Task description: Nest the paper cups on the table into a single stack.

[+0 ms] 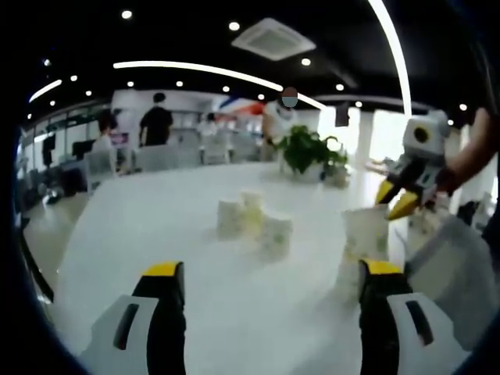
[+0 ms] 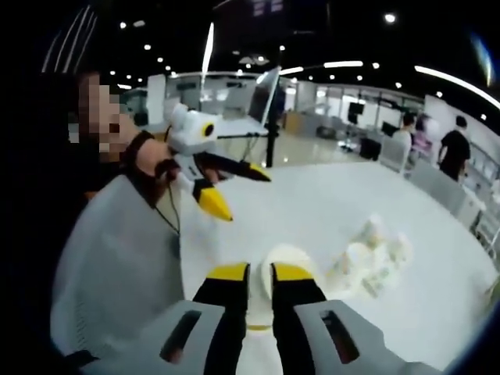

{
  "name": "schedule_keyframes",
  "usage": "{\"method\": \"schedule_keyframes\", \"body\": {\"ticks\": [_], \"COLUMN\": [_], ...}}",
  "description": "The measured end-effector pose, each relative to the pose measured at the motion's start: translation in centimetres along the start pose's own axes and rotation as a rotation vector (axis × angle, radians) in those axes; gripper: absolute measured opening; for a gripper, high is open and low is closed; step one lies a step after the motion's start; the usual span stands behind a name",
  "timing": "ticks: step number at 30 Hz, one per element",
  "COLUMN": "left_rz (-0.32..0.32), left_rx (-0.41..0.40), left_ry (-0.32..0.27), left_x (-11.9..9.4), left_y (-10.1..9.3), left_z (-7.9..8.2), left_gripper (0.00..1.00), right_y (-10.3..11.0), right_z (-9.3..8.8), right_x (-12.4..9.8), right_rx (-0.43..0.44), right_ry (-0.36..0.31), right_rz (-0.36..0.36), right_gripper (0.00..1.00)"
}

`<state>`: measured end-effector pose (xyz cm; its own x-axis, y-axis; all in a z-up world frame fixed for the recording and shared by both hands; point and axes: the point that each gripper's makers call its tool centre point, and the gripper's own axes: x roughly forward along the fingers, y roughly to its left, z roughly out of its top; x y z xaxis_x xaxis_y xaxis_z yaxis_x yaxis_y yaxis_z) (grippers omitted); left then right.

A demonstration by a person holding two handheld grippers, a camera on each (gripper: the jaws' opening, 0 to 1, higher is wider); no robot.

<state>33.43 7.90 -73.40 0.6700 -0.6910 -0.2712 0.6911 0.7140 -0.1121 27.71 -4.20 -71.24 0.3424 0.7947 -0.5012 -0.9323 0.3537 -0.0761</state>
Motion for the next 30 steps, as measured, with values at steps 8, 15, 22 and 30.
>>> {"method": "schedule_keyframes", "body": {"ticks": [8,15,22,30], "left_rz": [0.0,0.002,-0.001,0.002], "left_rx": [-0.007,-0.007,-0.01,-0.011], "left_ry": [0.003,0.004,0.003,0.008], "left_x": [-0.1,-0.1,0.0,-0.1], "left_y": [-0.1,-0.1,-0.3,-0.2], "left_z": [-0.2,-0.3,-0.3,-0.5], "left_gripper": [0.9,0.89,0.9,0.89], "right_y": [0.9,1.7,2.4,2.8], "right_z": [0.0,-0.2,-1.1,-2.0], "right_x": [0.3,0.5,0.7,1.1], "right_rx": [-0.03,-0.091,-0.122,-0.127], "right_ry": [0.01,0.04,0.07,0.094], "right_rz": [0.032,0.047,0.061,0.076], "right_gripper": [0.0,0.0,0.0,0.0]}}
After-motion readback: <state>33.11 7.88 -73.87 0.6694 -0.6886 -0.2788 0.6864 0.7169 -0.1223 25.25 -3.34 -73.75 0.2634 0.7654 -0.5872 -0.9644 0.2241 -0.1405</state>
